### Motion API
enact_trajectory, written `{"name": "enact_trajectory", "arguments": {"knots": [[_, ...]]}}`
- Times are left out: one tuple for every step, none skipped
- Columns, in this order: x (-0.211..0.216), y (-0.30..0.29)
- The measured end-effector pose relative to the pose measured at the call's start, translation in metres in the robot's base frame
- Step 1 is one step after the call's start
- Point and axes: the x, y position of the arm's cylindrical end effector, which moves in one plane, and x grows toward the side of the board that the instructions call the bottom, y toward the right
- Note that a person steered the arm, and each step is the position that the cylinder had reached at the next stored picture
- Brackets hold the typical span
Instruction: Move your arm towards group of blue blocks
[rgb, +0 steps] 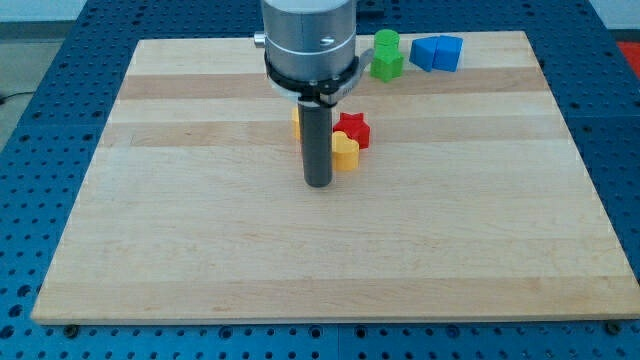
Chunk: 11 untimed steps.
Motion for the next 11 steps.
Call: {"name": "enact_trajectory", "arguments": {"knots": [[0.026,0.029],[0.030,0.053],[0.039,0.123],[0.039,0.191],[0.032,0.253],[0.024,0.293],[0.023,0.296],[0.023,0.296],[-0.018,0.288],[-0.039,0.286],[-0.058,0.267]]}}
